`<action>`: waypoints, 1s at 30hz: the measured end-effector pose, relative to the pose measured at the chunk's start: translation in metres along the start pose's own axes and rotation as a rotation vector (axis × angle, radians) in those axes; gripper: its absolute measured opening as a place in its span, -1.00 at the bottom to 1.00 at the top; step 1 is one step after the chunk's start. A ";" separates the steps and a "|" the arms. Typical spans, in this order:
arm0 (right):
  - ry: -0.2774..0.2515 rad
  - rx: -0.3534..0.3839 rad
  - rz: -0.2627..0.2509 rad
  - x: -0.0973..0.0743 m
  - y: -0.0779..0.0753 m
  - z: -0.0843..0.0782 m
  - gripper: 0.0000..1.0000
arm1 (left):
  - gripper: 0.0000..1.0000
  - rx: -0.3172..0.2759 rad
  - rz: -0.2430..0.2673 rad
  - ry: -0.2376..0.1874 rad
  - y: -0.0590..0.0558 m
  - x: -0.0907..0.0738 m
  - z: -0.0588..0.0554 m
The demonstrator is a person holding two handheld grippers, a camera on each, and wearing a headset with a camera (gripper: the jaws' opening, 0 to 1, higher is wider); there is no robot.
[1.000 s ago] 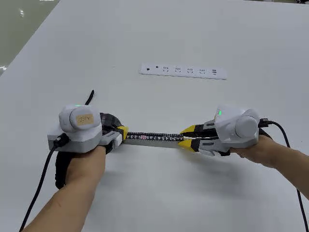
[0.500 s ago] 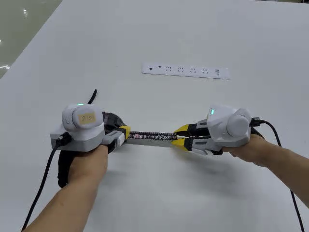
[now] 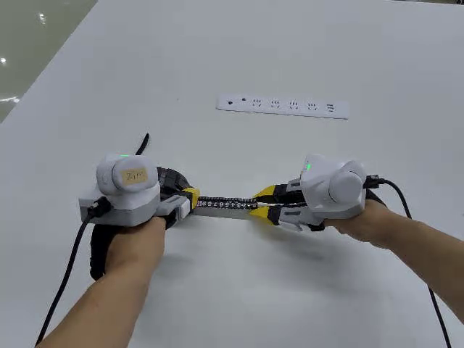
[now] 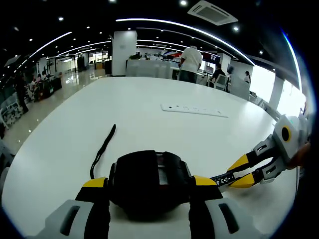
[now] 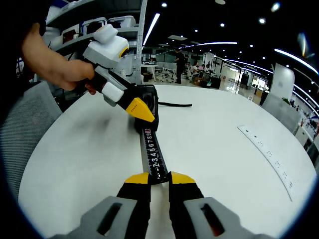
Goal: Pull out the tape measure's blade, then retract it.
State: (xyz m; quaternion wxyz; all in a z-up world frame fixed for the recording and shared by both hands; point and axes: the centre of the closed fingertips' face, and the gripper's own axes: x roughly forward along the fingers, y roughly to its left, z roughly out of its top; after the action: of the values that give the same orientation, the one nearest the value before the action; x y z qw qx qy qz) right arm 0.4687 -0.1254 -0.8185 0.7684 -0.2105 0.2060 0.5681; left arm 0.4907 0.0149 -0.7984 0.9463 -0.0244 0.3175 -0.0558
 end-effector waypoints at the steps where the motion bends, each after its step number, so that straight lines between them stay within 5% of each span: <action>1: -0.001 0.001 0.001 0.001 0.000 0.001 -0.77 | 0.22 0.000 -0.001 0.000 0.000 0.000 0.000; 30: -0.013 -0.021 0.023 0.042 0.008 0.028 -0.77 | 0.22 -0.016 -0.009 -0.001 0.000 -0.002 0.000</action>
State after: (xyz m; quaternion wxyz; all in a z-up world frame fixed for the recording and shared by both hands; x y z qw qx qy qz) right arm 0.4744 -0.0748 -0.8189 0.7610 -0.2126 0.1973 0.5803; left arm 0.4898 0.0152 -0.7971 0.9460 -0.0332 0.3171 -0.0576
